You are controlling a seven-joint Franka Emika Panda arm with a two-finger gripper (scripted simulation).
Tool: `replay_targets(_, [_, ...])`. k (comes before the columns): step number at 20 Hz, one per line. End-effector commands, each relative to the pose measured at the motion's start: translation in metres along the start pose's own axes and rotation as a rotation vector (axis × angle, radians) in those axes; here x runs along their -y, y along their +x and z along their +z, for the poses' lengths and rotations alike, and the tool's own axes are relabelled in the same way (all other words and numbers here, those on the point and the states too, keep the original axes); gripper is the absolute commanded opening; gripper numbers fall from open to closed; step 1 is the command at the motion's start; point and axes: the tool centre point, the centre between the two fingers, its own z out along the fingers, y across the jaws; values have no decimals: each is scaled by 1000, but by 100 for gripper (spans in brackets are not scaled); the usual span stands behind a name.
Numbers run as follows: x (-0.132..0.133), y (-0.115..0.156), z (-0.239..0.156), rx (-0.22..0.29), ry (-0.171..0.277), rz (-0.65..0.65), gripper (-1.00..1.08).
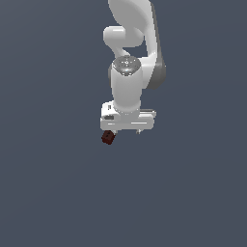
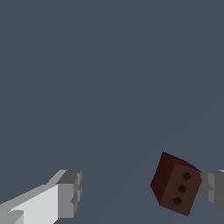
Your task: Pick up the object and move it to a goal position.
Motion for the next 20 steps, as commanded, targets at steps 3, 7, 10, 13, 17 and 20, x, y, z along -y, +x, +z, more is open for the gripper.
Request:
replay_targets(3, [-1,0,-1,-3,-1,-3,100])
replay_targets(7, [-7,4,-9,-23,-11,-26,100])
replay_targets(10, [-8,7,-14,-31,-15,-42,100])
replay_targets(13, [-7,7,-14,-31,-15,-41,100])
replay_targets(17, [-13,2,-6,-27,-14,-14,100])
replay_targets(20, [-22,-5,5,-22,-14,25,100])
